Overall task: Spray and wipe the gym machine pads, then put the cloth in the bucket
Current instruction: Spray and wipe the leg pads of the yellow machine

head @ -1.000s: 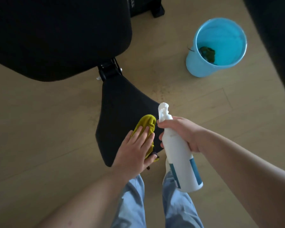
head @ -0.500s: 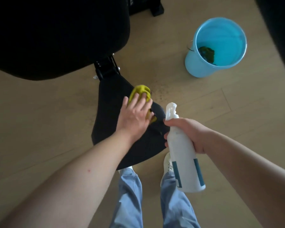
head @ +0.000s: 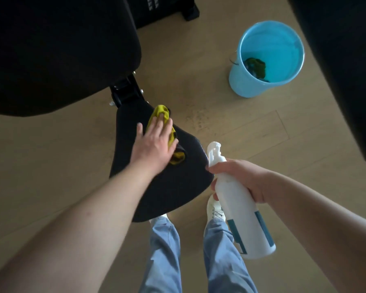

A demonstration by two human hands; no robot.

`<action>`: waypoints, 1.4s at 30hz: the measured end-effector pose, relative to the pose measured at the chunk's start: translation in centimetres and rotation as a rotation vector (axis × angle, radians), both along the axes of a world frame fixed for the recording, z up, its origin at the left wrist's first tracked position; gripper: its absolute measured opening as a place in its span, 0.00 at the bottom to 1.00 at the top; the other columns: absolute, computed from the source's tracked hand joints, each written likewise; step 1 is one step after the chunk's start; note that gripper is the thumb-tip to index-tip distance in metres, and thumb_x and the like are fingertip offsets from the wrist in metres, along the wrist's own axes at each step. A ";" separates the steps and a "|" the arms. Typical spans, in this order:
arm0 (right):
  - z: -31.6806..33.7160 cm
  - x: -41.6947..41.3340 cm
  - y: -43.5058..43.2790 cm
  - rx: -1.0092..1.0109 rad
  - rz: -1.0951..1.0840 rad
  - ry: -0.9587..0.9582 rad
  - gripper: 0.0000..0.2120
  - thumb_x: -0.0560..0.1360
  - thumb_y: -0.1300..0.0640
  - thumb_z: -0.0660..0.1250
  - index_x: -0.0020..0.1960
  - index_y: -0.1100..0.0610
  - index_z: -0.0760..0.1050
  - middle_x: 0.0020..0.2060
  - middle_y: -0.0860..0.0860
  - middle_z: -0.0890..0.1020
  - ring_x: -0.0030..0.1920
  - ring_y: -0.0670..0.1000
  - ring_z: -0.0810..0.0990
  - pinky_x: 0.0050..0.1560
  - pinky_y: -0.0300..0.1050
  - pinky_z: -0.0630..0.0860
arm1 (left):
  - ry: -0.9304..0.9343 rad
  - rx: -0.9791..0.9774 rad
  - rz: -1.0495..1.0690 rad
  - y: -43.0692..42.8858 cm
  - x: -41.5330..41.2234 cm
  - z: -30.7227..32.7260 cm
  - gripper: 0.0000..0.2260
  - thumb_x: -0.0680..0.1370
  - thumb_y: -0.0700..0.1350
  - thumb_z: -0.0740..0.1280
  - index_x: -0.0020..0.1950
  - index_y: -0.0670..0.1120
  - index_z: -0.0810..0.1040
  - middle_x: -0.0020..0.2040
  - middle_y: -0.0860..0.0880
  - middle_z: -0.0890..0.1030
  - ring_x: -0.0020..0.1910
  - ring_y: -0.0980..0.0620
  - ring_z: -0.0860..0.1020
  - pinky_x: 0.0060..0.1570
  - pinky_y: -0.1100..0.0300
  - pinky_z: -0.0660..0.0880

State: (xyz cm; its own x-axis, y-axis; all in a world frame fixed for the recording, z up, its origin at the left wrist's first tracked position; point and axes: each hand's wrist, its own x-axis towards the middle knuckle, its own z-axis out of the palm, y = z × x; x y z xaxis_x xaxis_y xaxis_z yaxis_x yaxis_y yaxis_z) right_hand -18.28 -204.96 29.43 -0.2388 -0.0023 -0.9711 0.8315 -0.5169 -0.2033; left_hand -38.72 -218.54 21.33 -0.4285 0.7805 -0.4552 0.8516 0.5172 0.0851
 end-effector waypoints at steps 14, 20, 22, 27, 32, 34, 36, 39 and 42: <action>-0.6 0.2 0.8 0.099 -0.176 -0.031 0.15 0.77 0.52 0.73 0.60 0.55 0.77 0.41 0.61 0.85 0.38 0.60 0.82 0.52 0.62 0.82 | -0.287 0.311 -0.312 -2.8 8.6 0.2 0.21 0.81 0.57 0.60 0.72 0.53 0.77 0.77 0.51 0.72 0.78 0.45 0.66 0.77 0.38 0.58; -0.3 -0.7 1.0 0.094 -0.128 -0.008 0.17 0.74 0.50 0.76 0.59 0.54 0.77 0.44 0.61 0.85 0.42 0.62 0.83 0.58 0.68 0.80 | -0.179 0.109 -0.681 -4.7 7.0 0.2 0.29 0.83 0.62 0.55 0.82 0.52 0.60 0.84 0.48 0.55 0.83 0.46 0.53 0.78 0.34 0.56; -0.3 -1.3 0.9 0.095 -0.112 0.017 0.15 0.75 0.52 0.75 0.59 0.53 0.77 0.42 0.61 0.85 0.42 0.62 0.82 0.57 0.67 0.81 | -0.137 0.040 -0.742 -2.8 4.8 0.2 0.30 0.84 0.62 0.51 0.84 0.52 0.51 0.84 0.49 0.46 0.83 0.48 0.46 0.77 0.32 0.48; 0.6 -2.0 0.9 0.049 -0.043 0.038 0.14 0.79 0.51 0.72 0.62 0.51 0.74 0.41 0.59 0.85 0.38 0.59 0.83 0.45 0.57 0.84 | -0.002 -0.059 -0.176 1.7 -3.5 -0.5 0.30 0.83 0.63 0.42 0.84 0.52 0.48 0.85 0.48 0.48 0.83 0.48 0.46 0.78 0.32 0.45; 1.5 -3.2 0.0 0.044 -0.030 0.062 0.13 0.80 0.51 0.71 0.62 0.52 0.74 0.42 0.59 0.85 0.40 0.59 0.83 0.49 0.59 0.84 | -0.011 0.081 0.023 -1.2 0.5 -0.4 0.27 0.85 0.58 0.49 0.82 0.49 0.60 0.83 0.43 0.58 0.82 0.40 0.56 0.78 0.33 0.53; 1.6 -3.7 -0.5 0.045 -0.027 0.060 0.12 0.79 0.52 0.71 0.60 0.52 0.75 0.42 0.59 0.84 0.41 0.59 0.83 0.51 0.60 0.83 | -0.045 0.140 -0.003 -4.6 4.7 0.2 0.26 0.84 0.57 0.52 0.80 0.50 0.65 0.80 0.45 0.65 0.80 0.40 0.60 0.77 0.34 0.55; 1.6 -4.5 -1.1 0.046 0.016 0.059 0.11 0.79 0.51 0.72 0.58 0.53 0.76 0.43 0.60 0.84 0.42 0.60 0.83 0.55 0.61 0.82 | -0.121 0.183 -0.063 -7.9 8.6 0.9 0.25 0.81 0.57 0.56 0.78 0.52 0.68 0.79 0.47 0.68 0.80 0.42 0.62 0.77 0.36 0.57; 1.4 -5.8 -1.7 0.067 0.084 0.052 0.12 0.77 0.49 0.73 0.56 0.52 0.77 0.44 0.60 0.84 0.43 0.60 0.83 0.56 0.64 0.82 | -0.141 0.193 -0.246 -10.4 9.9 0.6 0.27 0.79 0.58 0.62 0.77 0.52 0.66 0.79 0.48 0.67 0.80 0.43 0.63 0.77 0.36 0.59; 0.7 -7.4 -2.2 0.051 0.145 0.081 0.08 0.78 0.49 0.73 0.54 0.51 0.78 0.43 0.59 0.84 0.42 0.59 0.83 0.54 0.63 0.82 | -0.061 0.158 -0.283 -9.4 6.1 -0.3 0.26 0.82 0.60 0.59 0.77 0.51 0.65 0.81 0.47 0.65 0.81 0.46 0.60 0.76 0.33 0.58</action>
